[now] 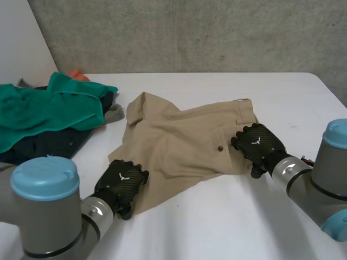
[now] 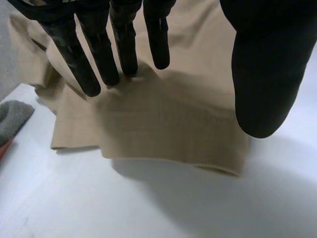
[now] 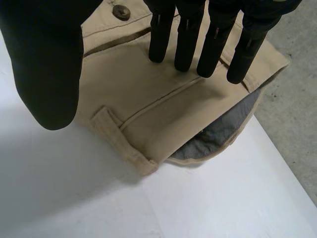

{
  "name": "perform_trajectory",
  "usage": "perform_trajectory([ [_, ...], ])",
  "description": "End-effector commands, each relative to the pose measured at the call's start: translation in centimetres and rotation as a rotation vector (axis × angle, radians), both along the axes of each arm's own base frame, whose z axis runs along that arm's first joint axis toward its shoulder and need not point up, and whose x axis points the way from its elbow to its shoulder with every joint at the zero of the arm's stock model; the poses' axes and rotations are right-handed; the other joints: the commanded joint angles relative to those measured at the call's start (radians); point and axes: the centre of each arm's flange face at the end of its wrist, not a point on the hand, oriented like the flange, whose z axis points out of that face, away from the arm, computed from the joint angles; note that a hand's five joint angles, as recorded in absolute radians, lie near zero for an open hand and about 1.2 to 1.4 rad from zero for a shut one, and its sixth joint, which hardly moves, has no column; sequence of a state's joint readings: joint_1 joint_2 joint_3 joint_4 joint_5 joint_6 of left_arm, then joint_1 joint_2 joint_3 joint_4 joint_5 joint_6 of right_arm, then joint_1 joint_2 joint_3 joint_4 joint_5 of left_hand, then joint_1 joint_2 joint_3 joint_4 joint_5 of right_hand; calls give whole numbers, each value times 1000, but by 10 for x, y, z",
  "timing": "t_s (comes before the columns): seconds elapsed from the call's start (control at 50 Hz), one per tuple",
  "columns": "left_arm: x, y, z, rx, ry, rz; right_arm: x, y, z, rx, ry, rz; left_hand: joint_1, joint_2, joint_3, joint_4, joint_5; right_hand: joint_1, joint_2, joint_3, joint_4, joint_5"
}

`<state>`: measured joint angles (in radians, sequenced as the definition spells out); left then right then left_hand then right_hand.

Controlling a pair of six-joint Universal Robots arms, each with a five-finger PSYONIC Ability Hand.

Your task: Fold the laundry.

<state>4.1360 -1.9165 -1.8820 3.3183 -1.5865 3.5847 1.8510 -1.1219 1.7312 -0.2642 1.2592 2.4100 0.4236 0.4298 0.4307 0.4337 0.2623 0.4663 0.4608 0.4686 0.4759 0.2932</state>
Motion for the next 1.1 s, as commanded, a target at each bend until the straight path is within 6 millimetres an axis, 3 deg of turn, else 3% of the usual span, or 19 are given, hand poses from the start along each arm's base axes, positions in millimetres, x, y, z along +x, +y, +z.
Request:
perform_trajectory([
  [0.02,-4,-13,-19,-16,-19,22,2,-12,-15,-18,5,-16,279,273,272,269,266,427,432,424,417,425],
  [0.08,-8,-21,-18,-51,-4,33,3,-17,-12,-43,3,-30,854,848,847,844,841,928,934,926,918,927],
  [0.1,-9,-22,-17,-61,3,33,2,-21,-8,-67,-1,-47,971,965,964,961,958,930,935,928,920,928],
  [0.18,-13,-30,-1,-141,42,51,-4,-29,1,-95,6,-113,973,966,966,963,959,930,935,928,920,929],
  [0.22,-14,-34,30,-236,98,74,-4,-31,9,-119,2,-132,973,966,966,963,959,930,935,928,920,929],
  [0.28,-15,-36,68,-343,172,82,-6,-29,60,-237,-46,-146,973,966,966,963,959,930,935,928,920,929],
  [0.3,-15,-36,91,-412,221,85,-6,-27,73,-261,-58,-147,973,966,966,963,959,930,935,928,920,929],
  [0.32,-14,-37,104,-450,248,88,-7,-22,102,-315,-86,-148,973,966,966,963,959,930,935,928,920,929],
  [0.46,-7,-21,212,-717,456,87,-11,-7,179,-346,-155,-160,973,966,966,963,959,930,935,928,920,929],
  [0.52,-4,-4,257,-815,546,69,-16,5,228,-399,-223,-168,973,966,966,963,959,930,935,928,920,929],
  [0.56,-1,8,279,-864,596,54,-19,24,267,-462,-290,-157,973,966,966,963,959,930,935,928,920,929],
  [0.64,8,31,324,-963,698,37,-30,50,320,-593,-380,-156,973,966,966,963,959,930,935,928,920,929],
  [0.72,13,36,350,-1030,747,41,-33,55,338,-642,-414,-156,973,966,966,963,959,930,935,928,920,929],
  [0.8,6,27,356,-1042,751,40,-30,43,336,-619,-437,-173,973,966,966,963,959,930,935,928,920,929],
  [0.88,-16,-5,338,-994,706,39,-23,19,312,-539,-423,-188,973,966,966,963,959,930,935,928,920,929],
  [0.96,-43,-53,292,-903,610,20,-11,-20,263,-402,-370,-208,973,966,966,963,959,930,935,928,920,929],
  [1.02,-47,-87,260,-858,541,14,-3,-50,219,-307,-330,-253,973,966,966,963,959,930,935,928,920,929],
  [1.06,-48,-125,230,-836,502,22,1,-73,189,-281,-316,-305,973,966,966,963,959,930,935,928,920,929],
  [1.1,-54,-145,206,-816,486,24,5,-86,172,-290,-314,-337,973,966,966,963,959,930,935,928,920,929],
])
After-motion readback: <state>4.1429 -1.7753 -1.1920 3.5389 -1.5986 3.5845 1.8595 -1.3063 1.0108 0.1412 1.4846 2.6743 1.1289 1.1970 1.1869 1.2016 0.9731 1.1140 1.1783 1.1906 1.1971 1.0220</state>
